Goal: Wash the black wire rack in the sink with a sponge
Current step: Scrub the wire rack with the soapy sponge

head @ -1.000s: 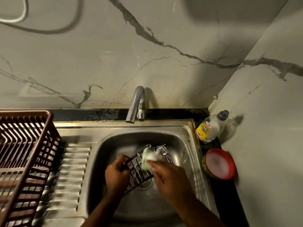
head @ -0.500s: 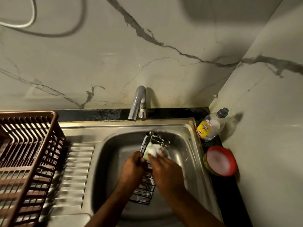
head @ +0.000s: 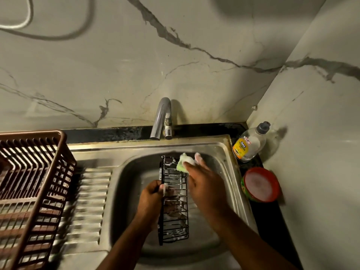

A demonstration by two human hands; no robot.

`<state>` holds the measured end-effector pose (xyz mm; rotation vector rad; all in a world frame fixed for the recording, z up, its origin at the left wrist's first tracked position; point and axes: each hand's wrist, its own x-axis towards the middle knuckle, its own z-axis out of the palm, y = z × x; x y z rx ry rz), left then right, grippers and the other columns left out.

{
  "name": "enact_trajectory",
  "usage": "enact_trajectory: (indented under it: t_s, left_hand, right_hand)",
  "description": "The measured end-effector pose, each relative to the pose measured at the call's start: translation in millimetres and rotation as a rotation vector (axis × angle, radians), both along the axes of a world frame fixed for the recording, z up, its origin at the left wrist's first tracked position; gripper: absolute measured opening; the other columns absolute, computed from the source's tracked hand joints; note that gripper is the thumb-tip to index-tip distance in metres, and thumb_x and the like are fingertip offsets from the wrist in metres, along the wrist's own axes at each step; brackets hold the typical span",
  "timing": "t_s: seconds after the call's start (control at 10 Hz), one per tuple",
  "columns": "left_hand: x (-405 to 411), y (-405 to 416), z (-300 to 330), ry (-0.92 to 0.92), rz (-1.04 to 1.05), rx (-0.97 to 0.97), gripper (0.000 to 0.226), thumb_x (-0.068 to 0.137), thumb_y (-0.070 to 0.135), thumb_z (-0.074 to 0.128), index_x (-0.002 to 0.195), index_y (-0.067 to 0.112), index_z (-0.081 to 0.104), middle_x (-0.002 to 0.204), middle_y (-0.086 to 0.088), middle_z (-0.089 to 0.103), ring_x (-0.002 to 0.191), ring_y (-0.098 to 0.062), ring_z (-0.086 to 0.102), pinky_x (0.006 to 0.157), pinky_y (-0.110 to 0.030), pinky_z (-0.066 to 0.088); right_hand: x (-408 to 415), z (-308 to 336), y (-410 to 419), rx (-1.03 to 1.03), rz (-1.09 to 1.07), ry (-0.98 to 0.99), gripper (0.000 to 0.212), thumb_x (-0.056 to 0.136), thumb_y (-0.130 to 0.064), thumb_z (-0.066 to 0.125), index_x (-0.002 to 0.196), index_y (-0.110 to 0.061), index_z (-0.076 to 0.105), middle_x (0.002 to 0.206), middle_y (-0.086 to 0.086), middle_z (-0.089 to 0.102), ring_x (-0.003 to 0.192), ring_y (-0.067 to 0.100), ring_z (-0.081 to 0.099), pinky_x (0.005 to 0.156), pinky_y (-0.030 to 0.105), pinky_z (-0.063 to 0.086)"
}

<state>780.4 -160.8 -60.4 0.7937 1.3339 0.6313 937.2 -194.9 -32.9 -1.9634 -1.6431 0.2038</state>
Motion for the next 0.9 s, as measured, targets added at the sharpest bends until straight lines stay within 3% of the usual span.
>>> enact_trajectory:
  t_s: [0.1,0.2,0.3,0.4,0.5,0.6,0.7,0.8,0.9]
  left_hand:
    - [5.3,1.4,2.5,-0.129,0.035,-0.07,0.022,0.107,0.005,0.041,0.099,0.0,0.06,0.082,-0.017,0.072,0.068,-0.027,0.072,0.058,-0.042,0.061]
    - [11.7,3.2,1.6,-0.143,0.099,-0.121,0.026,0.103,-0.003,0.043,0.087,0.005,0.062,0.081,-0.021,0.069,0.06,-0.024,0.068,0.055,-0.034,0.057]
    - [11.9,3.6,-1.2,-0.166,0.152,-0.154,0.026,0.105,-0.001,0.041,0.088,0.001,0.061,0.088,-0.031,0.071,0.072,-0.036,0.071,0.076,-0.054,0.059]
    - [12.1,-1.8,-4.4,-0.172,0.169,-0.165,0.024,0.105,0.001,0.045,0.086,0.001,0.06,0.073,-0.021,0.073,0.061,-0.033,0.073,0.058,-0.05,0.062]
    - [11.9,-3.3,-4.8,-0.162,0.186,-0.154,0.023,0.105,0.001,0.044,0.087,0.004,0.058,0.066,-0.013,0.073,0.056,-0.027,0.073,0.046,-0.041,0.058]
    - [9.3,-1.5,-8.7,-0.156,0.192,-0.141,0.024,0.105,0.001,0.045,0.086,0.004,0.059,0.073,-0.017,0.072,0.059,-0.029,0.074,0.047,-0.04,0.058]
    - [7.4,-0.8,-12.4,-0.135,0.176,-0.118,0.023,0.105,0.002,0.045,0.087,0.004,0.06,0.087,-0.025,0.069,0.064,-0.028,0.074,0.051,-0.038,0.06]
    - [6.1,-1.0,-15.0,-0.105,0.144,-0.078,0.022,0.106,0.004,0.046,0.089,0.004,0.06,0.091,-0.027,0.068,0.064,-0.027,0.075,0.051,-0.038,0.061]
    - [6.7,-3.6,-14.8,-0.096,0.117,-0.058,0.024,0.107,0.006,0.044,0.09,0.004,0.061,0.084,-0.023,0.071,0.062,-0.026,0.075,0.051,-0.038,0.061]
  right_hand:
    - [-27.2,-18.8,1.9,-0.073,0.096,-0.14,0.035,0.078,-0.014,0.078,0.111,-0.024,0.076,0.127,0.014,0.067,0.101,0.025,0.073,0.072,0.033,0.063]
    - [-38.4,-41.5,-42.1,-0.01,0.268,-0.22,0.036,0.088,-0.016,0.05,0.114,-0.022,0.075,0.127,0.006,0.069,0.12,0.022,0.065,0.091,0.037,0.059]
    - [-43.1,-68.2,-93.6,-0.061,0.368,-0.144,0.039,0.102,-0.026,0.037,0.115,-0.029,0.074,0.129,-0.006,0.068,0.119,0.013,0.065,0.093,0.028,0.057]
    - [-28.0,-103.7,-139.6,0.011,0.061,-0.62,0.047,0.104,-0.055,0.017,0.146,-0.048,0.038,0.129,-0.006,0.062,0.115,0.011,0.064,0.063,0.005,0.041]
    - [-3.7,-108.0,-163.0,-0.077,0.613,0.582,0.04,0.098,-0.042,0.051,0.137,-0.04,0.053,0.135,-0.026,0.058,0.127,-0.008,0.051,0.096,0.004,0.039]
    - [20.8,-33.8,-139.8,-0.2,0.012,0.75,0.057,0.09,-0.019,0.06,0.108,-0.072,0.059,0.105,-0.043,0.065,0.1,-0.015,0.064,0.094,0.017,0.052]
    - [57.2,-14.9,-134.1,-0.091,-0.32,0.619,0.062,0.086,0.005,0.065,0.096,-0.057,0.072,0.099,-0.02,0.075,0.087,-0.011,0.067,0.079,0.013,0.053]
    - [95.4,3.0,-119.6,-0.037,-0.523,0.402,0.037,0.089,-0.006,0.069,0.119,-0.028,0.072,0.111,0.0,0.073,0.091,0.003,0.064,0.082,0.016,0.049]
    - [131.8,8.6,-107.9,0.02,-0.635,0.144,0.037,0.087,-0.009,0.068,0.121,-0.022,0.071,0.102,0.004,0.075,0.089,0.024,0.069,0.076,0.021,0.044]
